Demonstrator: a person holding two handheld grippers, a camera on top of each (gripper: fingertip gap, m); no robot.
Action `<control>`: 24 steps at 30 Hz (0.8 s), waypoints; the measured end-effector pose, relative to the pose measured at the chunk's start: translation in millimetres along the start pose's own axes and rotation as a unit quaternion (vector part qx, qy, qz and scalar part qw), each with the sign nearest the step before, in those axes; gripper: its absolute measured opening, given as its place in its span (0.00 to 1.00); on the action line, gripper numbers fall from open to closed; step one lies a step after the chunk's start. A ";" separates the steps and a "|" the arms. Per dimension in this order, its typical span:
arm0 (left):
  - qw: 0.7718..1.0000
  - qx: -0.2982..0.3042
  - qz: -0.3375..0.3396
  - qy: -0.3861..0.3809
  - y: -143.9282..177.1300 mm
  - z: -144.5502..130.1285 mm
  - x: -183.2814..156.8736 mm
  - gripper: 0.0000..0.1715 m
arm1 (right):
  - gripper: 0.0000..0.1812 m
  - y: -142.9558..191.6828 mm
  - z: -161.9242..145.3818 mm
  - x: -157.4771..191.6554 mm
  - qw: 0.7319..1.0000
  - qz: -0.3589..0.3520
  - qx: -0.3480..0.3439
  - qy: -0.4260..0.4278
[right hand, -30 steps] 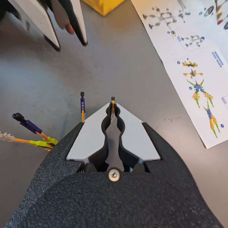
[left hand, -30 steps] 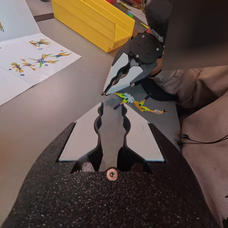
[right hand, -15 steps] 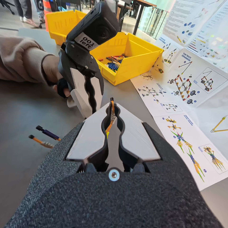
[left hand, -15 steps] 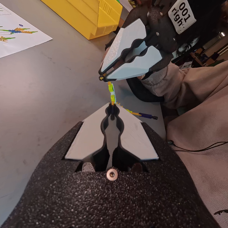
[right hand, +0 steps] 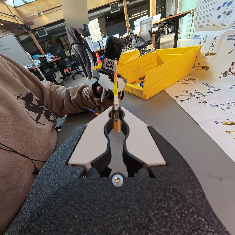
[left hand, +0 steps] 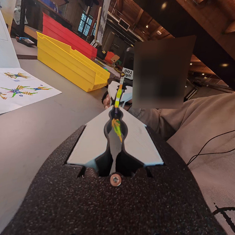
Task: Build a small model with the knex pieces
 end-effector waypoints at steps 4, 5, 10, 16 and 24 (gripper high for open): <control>1.000 0.012 0.012 -0.001 0.1 -2.9 3.3 0.03 | 0.02 2.2 0.8 -0.9 1.000 0.003 0.006 -0.016; 1.000 0.017 0.018 -0.009 1.0 -3.2 4.1 0.03 | 0.02 2.5 -0.3 -1.6 1.000 0.002 0.011 -0.018; 0.998 -0.011 0.041 -0.043 17.0 15.1 5.0 0.12 | 0.02 1.3 -11.4 -3.0 0.998 0.004 0.047 -0.028; 0.997 0.003 0.051 -0.060 23.1 16.1 5.1 0.02 | 0.03 -2.7 -21.7 -0.4 0.997 0.011 0.074 -0.031; 0.996 0.031 0.043 -0.076 18.2 9.5 -0.9 0.07 | 0.03 -3.1 -33.6 2.3 0.992 0.028 0.110 -0.059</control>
Point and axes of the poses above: each gripper's, where its closed fingertips meet, y back along the fingers, z out of its top, x = y × z across the jaws, the point moved 1 cm from there along y, back along the fingers, and after that the axes turned 8 degrees about -z, right-handed, at the moved point
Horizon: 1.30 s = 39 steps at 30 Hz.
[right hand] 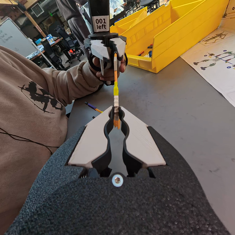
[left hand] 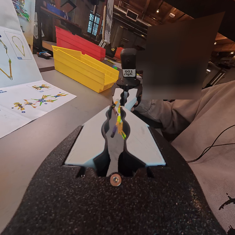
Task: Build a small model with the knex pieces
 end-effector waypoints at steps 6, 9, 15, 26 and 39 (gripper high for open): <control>1.000 0.015 -0.006 0.008 -2.9 -5.9 -0.5 0.03 | 0.03 -3.8 -11.0 1.4 1.000 0.005 0.031 0.001; 1.000 0.024 -0.012 0.009 -4.2 -7.5 -2.9 0.02 | 0.03 -3.6 -12.3 -0.1 0.999 0.003 0.033 0.002; 0.998 0.054 -0.038 0.018 -20.1 -23.2 -10.9 0.02 | 0.20 -8.4 4.3 7.2 0.995 -0.031 -0.019 0.096; 0.996 0.076 -0.040 0.015 -32.3 -35.2 -14.2 0.09 | 0.01 -13.9 1.0 19.9 0.995 -0.006 -0.009 0.096; 0.992 0.110 0.052 -0.035 -34.0 -39.5 2.5 0.02 | 0.01 -19.7 -1.4 -4.3 0.990 -0.099 0.004 0.098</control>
Point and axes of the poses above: each gripper's, where its closed fingertips meet, y back along the fingers, z out of its top, x = y × z across the jaws, the point moved 1 cm from there along y, back along the fingers, and after that the axes turned 8 degrees about -z, right-handed, at the moved point
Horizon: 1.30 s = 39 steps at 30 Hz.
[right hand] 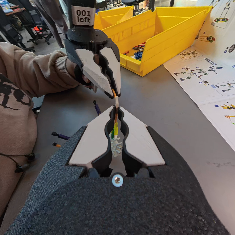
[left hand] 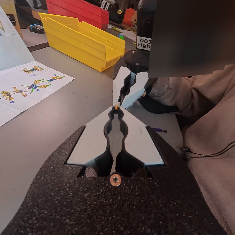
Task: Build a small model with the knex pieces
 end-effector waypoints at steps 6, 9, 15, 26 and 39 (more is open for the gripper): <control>0.978 0.064 0.186 -0.069 -6.8 -11.2 37.2 0.02 | 0.01 -16.7 -14.4 -33.0 0.977 -0.195 0.059 0.063; 0.951 0.115 0.259 -0.125 -10.2 -16.1 50.2 0.02 | 0.01 -19.1 -16.3 -38.6 0.965 -0.233 0.071 0.095; 0.980 0.080 0.182 -0.016 -8.8 -25.9 60.1 0.02 | 0.01 -5.2 -11.9 -49.2 0.967 -0.234 0.060 0.075; 0.994 -0.066 -0.047 0.079 -6.4 5.9 7.7 0.02 | 0.16 3.9 -12.0 -44.7 0.975 -0.160 0.037 0.147; 0.979 -0.079 -0.136 0.131 -7.8 7.9 -12.2 0.02 | 0.01 14.0 18.8 8.9 0.944 -0.100 -0.077 0.306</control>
Point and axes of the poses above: each gripper's, where its closed fingertips meet, y back along the fingers, z out of its top, x = y × z across the jaws, the point moved 1 cm from there along y, back along the fingers, and after that the axes turned 8 degrees about -z, right-handed, at the moved point
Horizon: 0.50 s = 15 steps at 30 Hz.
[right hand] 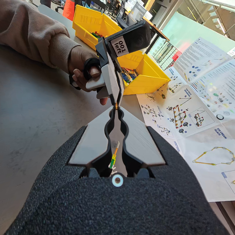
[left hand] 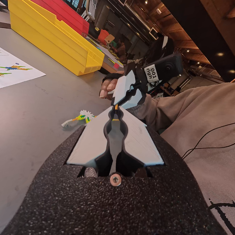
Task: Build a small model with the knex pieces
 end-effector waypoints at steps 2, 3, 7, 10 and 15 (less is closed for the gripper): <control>1.000 -0.015 -0.002 -0.006 2.7 5.7 -1.6 0.02 | 0.01 1.3 4.3 -6.6 1.000 -0.014 -0.013 -0.024; 1.000 -0.025 -0.003 -0.007 4.9 8.8 -2.0 0.03 | 0.01 2.8 6.9 -12.3 0.999 -0.026 -0.022 -0.034; 0.998 -0.055 -0.004 -0.010 9.5 17.9 -3.7 0.05 | 0.01 7.6 19.8 -24.9 0.993 -0.052 -0.065 -0.083; 0.997 -0.079 -0.015 -0.018 6.7 25.3 -10.7 0.05 | 0.01 3.4 19.8 -21.2 0.993 -0.053 -0.065 -0.089; 0.996 -0.082 0.006 -0.039 6.3 27.3 -10.5 0.02 | 0.01 -2.9 17.0 -14.3 0.993 -0.046 -0.056 -0.092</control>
Point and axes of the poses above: each gripper's, where its closed fingertips meet, y back along the fingers, z out of its top, x = y × z across the jaws, the point moved 1 cm from there along y, back along the fingers, and after that the axes turned 8 degrees about -z, right-handed, at the moved point
